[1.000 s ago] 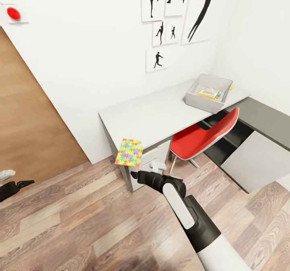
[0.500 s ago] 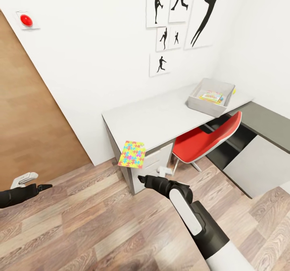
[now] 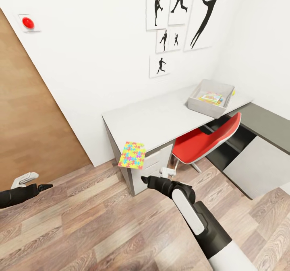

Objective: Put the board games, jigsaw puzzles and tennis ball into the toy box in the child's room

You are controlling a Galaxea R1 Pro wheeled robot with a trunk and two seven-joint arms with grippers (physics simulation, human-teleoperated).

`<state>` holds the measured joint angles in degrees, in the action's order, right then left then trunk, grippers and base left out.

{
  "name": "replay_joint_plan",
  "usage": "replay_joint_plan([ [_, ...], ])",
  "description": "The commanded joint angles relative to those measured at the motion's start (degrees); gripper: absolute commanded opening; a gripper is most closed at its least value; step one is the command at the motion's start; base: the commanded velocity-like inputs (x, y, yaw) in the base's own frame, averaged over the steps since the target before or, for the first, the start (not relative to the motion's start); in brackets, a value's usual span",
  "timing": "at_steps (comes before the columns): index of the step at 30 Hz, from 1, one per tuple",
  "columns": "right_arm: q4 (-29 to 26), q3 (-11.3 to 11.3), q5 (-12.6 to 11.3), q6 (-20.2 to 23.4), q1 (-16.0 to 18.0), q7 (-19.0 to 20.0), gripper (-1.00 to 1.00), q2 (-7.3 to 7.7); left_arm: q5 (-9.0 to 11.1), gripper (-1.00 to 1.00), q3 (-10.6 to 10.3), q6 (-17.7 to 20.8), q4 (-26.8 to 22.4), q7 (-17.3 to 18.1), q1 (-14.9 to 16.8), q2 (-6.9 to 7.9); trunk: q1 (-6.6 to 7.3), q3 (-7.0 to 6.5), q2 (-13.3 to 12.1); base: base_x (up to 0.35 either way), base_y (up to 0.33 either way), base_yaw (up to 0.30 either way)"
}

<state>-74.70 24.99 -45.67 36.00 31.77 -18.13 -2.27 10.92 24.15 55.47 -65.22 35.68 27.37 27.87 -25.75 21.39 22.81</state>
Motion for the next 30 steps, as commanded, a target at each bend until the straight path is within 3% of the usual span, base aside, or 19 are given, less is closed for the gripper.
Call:
replay_joint_plan([
  [1,0.18,-0.22,-0.62,0.07,0.05,-0.54,1.00,-0.02,0.07,1.00,0.05,0.34,0.00,0.16,0.05,0.00,-0.03,0.08,0.11,0.000,0.000,-0.014],
  [9,2.80,-1.97,-0.71,-2.03,0.05,0.06,1.00,-0.09,0.24,1.00,0.17,0.35,0.01,0.26,0.05,0.03,-0.03,-0.45,0.11,0.000,0.000,-0.059],
  [30,4.39,-2.14,-0.82,-2.62,0.05,0.60,1.00,-0.27,0.52,1.00,0.20,0.61,0.05,0.40,0.05,0.13,-0.03,-2.36,0.11,0.000,0.000,-0.015],
])
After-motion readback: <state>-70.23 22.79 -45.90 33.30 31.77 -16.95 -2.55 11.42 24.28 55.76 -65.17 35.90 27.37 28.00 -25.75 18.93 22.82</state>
